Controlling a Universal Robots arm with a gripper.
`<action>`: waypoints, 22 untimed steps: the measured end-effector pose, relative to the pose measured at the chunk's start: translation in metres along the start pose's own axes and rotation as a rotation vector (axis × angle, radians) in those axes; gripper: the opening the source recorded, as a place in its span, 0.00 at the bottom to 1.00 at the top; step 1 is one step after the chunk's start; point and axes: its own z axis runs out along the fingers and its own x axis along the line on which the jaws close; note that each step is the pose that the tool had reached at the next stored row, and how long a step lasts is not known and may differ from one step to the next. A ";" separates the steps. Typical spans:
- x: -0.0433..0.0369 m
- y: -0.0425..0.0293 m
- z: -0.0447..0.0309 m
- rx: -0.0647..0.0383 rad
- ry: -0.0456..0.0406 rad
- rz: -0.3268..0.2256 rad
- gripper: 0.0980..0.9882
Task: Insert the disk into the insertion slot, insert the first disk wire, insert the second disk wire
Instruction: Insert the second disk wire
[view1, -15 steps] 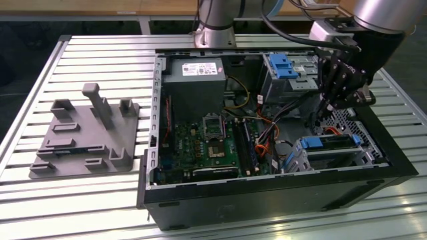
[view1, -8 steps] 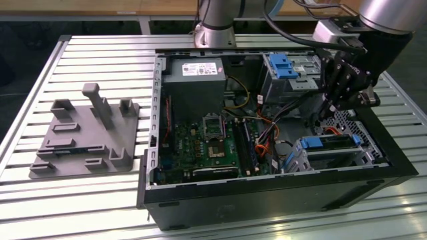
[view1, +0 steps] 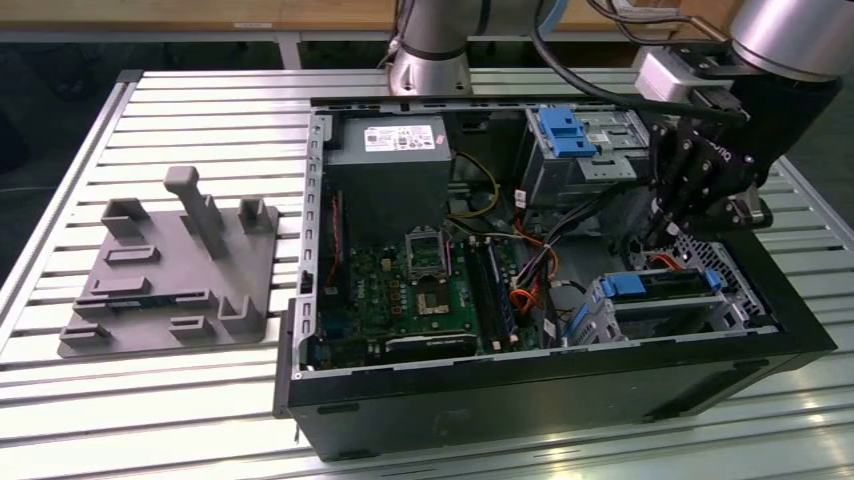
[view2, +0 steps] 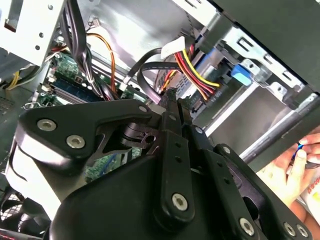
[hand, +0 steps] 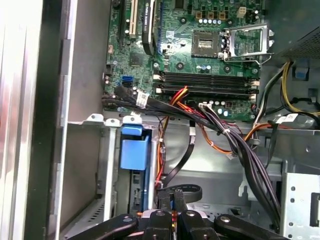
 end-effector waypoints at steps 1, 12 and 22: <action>0.0011 -0.0002 -0.0016 0.000 -0.0003 0.000 0.05; 0.0061 -0.0006 -0.0081 -0.002 -0.0067 0.043 0.05; 0.0067 -0.0007 -0.0081 -0.005 -0.0102 0.115 0.05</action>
